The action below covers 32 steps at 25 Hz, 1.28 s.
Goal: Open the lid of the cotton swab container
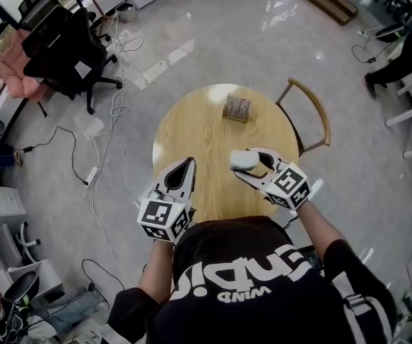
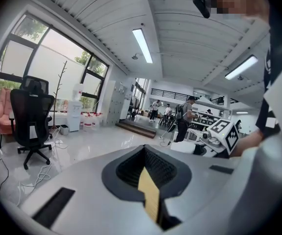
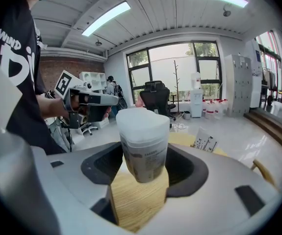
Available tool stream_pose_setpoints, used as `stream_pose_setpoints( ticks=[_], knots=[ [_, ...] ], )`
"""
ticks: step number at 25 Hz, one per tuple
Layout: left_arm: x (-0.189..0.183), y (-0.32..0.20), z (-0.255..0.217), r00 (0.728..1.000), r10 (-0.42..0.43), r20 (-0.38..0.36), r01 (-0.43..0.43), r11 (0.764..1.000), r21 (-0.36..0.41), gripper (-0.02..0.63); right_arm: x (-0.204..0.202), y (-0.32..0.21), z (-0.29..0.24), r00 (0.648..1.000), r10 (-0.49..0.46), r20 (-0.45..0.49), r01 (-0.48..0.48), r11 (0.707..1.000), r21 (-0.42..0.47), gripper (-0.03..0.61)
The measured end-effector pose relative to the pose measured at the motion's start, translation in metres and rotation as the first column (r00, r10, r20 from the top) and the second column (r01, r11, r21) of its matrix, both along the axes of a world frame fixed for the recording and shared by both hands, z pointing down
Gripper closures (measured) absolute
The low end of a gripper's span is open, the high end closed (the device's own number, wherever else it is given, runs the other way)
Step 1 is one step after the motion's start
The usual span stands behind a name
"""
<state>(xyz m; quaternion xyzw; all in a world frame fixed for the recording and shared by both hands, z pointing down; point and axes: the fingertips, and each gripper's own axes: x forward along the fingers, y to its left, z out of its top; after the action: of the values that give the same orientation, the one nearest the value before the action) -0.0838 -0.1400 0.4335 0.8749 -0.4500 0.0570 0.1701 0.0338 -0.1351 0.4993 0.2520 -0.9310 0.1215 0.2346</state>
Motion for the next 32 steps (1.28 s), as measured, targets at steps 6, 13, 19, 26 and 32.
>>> stream_pose_setpoints(
  ticks=[6, 13, 19, 26, 32],
  knots=[
    [0.004, 0.001, -0.021, 0.999, 0.045, 0.001, -0.045, 0.997, 0.07, 0.606, 0.008, 0.008, -0.004, 1.0, 0.025, 0.006, -0.025, 1.0, 0.003, 0.318],
    [0.006, 0.001, -0.038, 0.992, 0.129, 0.006, -0.129, 0.984, 0.123, 0.576, 0.009, 0.014, -0.006, 0.999, 0.042, 0.029, -0.042, 0.999, -0.01, 0.318],
    [0.028, 0.009, -0.044, 0.939, 0.341, 0.044, -0.344, 0.93, 0.128, 0.455, 0.006, 0.017, -0.014, 0.998, 0.034, 0.06, -0.033, 0.999, -0.017, 0.318],
    [0.062, 0.025, -0.049, 0.82, 0.562, 0.108, -0.572, 0.803, 0.166, 0.333, 0.0, 0.022, -0.027, 0.997, 0.016, 0.079, -0.016, 1.0, -0.001, 0.319],
    [0.087, 0.032, -0.039, 0.74, 0.661, 0.126, -0.672, 0.727, 0.139, 0.333, -0.006, 0.025, -0.036, 0.996, 0.003, 0.094, -0.004, 1.0, 0.012, 0.321]
  ],
)
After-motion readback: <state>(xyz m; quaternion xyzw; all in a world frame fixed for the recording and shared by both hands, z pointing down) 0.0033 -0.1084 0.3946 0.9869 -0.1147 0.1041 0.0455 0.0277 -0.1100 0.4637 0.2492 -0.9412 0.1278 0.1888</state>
